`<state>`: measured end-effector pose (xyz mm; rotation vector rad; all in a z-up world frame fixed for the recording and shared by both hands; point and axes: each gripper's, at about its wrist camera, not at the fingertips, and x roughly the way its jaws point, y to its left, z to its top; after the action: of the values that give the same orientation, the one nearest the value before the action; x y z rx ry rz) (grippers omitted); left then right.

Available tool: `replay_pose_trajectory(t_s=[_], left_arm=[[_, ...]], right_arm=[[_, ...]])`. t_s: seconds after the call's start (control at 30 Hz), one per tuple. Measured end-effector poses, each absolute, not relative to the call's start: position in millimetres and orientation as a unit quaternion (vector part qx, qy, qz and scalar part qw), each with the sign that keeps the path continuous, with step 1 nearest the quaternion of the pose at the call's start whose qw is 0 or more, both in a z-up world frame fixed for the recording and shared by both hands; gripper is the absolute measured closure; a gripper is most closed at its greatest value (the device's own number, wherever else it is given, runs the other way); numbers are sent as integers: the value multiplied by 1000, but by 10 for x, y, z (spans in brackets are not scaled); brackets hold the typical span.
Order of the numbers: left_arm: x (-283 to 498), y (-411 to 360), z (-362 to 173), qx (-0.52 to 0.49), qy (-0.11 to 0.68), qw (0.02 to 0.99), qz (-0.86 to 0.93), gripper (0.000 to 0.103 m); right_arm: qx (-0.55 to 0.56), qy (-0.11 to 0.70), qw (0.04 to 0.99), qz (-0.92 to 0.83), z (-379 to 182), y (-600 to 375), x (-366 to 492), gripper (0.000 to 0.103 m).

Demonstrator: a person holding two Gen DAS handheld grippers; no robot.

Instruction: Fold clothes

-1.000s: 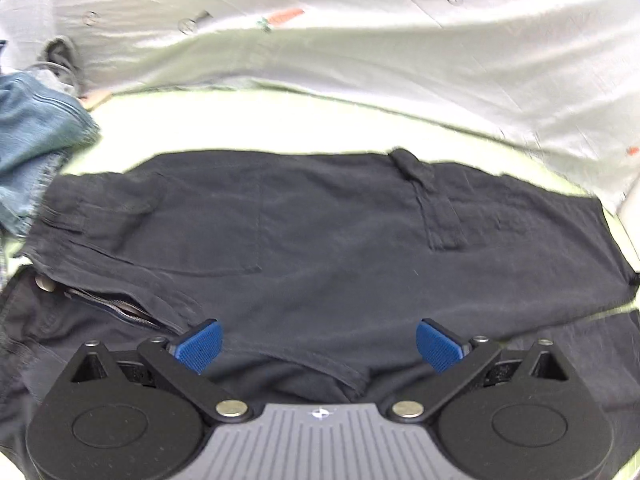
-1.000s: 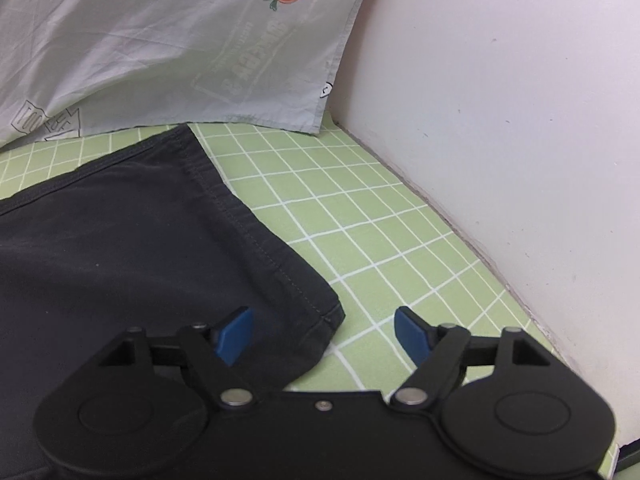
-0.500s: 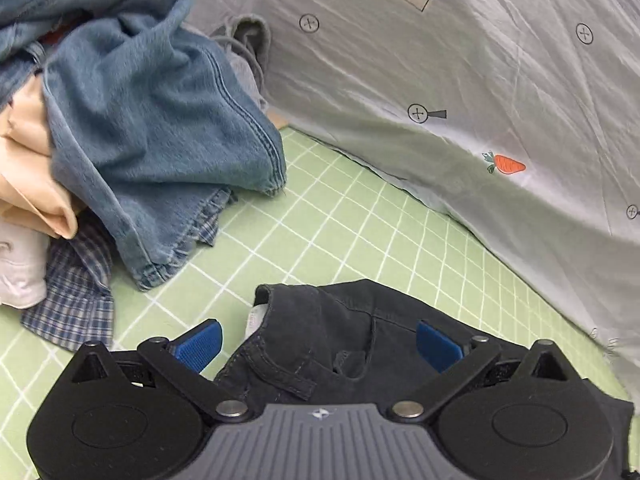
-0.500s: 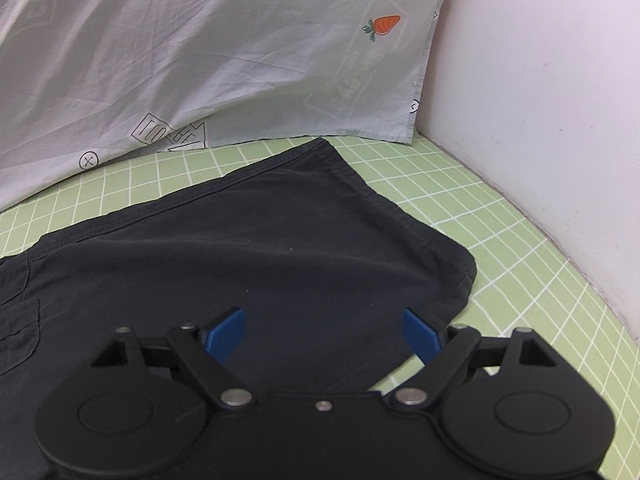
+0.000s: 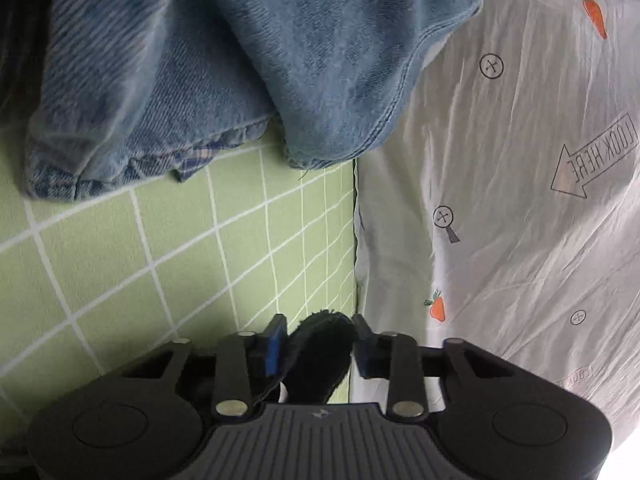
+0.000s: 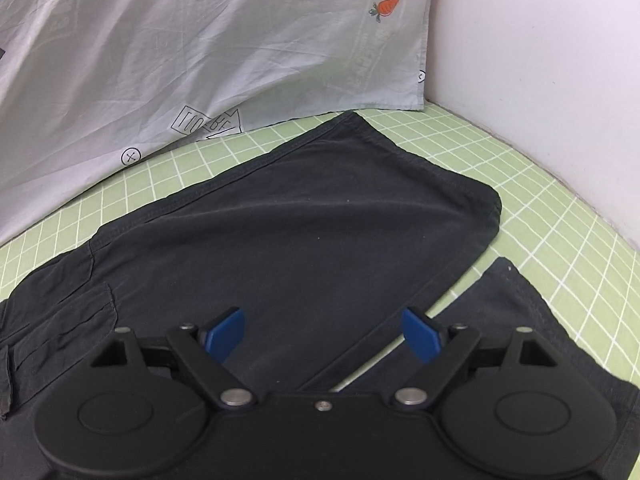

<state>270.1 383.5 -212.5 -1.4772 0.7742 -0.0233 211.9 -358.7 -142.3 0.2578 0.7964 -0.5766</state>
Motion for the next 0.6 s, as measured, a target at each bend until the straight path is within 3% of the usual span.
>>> replay_pose_trajectory(t_s=[0.07,0.17,0.23,0.27,0.3,0.43,0.53,0.6], left_arm=[[2779,3777,-2042,-606,372,703,-23,72],[2837,3604,-1898,-520,397,755,-36,57],[2852,3487,-1802,-461,405,789,-33,61],[2841,3428,-1753,-430,402,808,-21,87],[2834,3372,-1697,-398,402,824,-6,95],[2859,3131,-1439,-243,395,885,45,94],[2717,3058,-1311,-221,384,894,65,94],[2610,3016,-1228,-212,376,899,77,88]], right_arm=[[139,383,868,-284,-1446,-3555,2097,16],[143,390,861,-293,-1465,-3488,2105,16],[135,394,859,-296,-1468,-3429,2120,16],[128,397,859,-297,-1465,-3400,2130,16],[120,398,859,-298,-1459,-3371,2139,16],[96,398,864,-292,-1426,-3321,2119,16],[88,393,870,-283,-1407,-3331,2037,16],[83,390,874,-277,-1394,-3338,1982,16]])
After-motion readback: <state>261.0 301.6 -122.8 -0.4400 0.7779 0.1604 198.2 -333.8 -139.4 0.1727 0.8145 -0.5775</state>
